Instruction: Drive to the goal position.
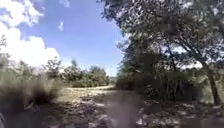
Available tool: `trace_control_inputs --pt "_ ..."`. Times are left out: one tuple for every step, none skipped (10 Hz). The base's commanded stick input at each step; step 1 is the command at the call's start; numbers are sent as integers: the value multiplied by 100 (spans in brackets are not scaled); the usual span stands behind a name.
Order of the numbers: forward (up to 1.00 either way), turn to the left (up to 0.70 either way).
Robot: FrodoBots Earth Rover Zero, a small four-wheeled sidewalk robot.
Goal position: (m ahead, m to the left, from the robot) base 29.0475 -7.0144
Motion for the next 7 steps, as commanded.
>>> trace_control_inputs --pt "85 33" --pt "85 11" --pt "85 0" --pt "85 2" --pt "85 23" --pt "85 7" --pt "85 0"
